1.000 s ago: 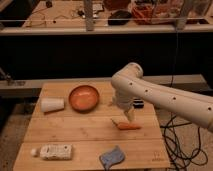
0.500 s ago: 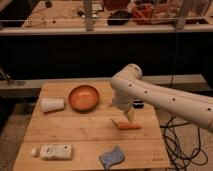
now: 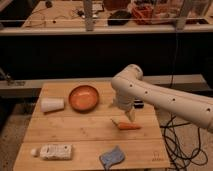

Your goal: Move the arm in a circular motion

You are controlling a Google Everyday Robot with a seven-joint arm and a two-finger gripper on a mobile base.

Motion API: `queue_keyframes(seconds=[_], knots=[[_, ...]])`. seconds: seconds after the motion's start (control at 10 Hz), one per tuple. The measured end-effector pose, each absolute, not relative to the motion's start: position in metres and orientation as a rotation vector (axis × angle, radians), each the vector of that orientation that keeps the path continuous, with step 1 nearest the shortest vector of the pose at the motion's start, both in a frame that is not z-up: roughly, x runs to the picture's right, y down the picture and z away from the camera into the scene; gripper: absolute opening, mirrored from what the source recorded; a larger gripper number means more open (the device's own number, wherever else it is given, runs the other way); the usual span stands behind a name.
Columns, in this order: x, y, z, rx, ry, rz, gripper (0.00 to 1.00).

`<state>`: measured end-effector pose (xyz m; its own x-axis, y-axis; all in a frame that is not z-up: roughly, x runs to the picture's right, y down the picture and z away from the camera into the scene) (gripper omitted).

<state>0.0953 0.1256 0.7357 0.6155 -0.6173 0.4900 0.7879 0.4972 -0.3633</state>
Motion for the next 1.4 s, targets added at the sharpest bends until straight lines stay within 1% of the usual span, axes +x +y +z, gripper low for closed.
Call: queue_keyframes(seconds=[1.4], knots=[[0.104, 0.147, 0.734, -0.59, -0.331, -0.963, 0.8]])
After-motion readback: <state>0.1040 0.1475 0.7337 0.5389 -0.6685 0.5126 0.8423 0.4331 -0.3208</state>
